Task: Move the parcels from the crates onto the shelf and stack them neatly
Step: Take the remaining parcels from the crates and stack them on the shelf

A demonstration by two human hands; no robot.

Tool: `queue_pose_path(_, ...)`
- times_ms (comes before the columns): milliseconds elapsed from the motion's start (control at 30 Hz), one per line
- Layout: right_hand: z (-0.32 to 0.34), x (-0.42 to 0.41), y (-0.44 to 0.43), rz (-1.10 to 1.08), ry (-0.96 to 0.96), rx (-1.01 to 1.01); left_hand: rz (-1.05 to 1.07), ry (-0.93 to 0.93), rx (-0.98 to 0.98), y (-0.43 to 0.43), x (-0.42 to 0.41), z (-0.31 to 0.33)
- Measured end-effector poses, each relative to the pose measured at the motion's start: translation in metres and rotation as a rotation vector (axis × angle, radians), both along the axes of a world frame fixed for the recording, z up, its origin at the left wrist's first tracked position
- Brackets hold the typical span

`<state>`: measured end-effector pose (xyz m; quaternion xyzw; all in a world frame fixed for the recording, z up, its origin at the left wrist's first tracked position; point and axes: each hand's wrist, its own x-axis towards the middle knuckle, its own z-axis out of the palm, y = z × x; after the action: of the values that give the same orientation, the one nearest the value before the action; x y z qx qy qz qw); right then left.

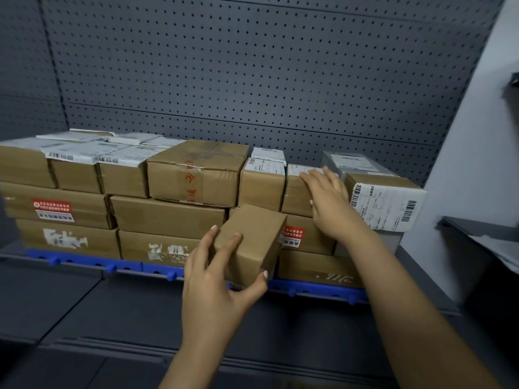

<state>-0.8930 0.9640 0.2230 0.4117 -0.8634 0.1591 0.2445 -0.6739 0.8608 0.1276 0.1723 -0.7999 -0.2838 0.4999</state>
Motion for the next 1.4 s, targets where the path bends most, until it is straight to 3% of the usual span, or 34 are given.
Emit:
queue_pose_path(133, -0.001, -0.002, -0.003, -0.013, 0.02, 0.064, -0.005, 0.011, 0.002, 0.002, -0.001, 0.002)
queue_pose_path(333, -0.005, 0.013, 0.002, -0.058, 0.211, -0.058, -0.01, 0.015, 0.014, 0.004, -0.001, 0.0)
queue_pose_path(567, -0.015, 0.012, 0.002, -0.029, 0.081, 0.05, -0.025, 0.015, 0.019, 0.002, -0.001, 0.0)
queue_pose_path(900, -0.032, 0.06, 0.032, 0.073, -0.067, -0.049, -0.095, 0.028, 0.018, 0.006, -0.006, 0.002)
queue_pose_path(1400, -0.057, 0.096, 0.051, 0.026, 0.048, -0.082, -0.316, 0.003, 0.052, 0.005, -0.012, 0.0)
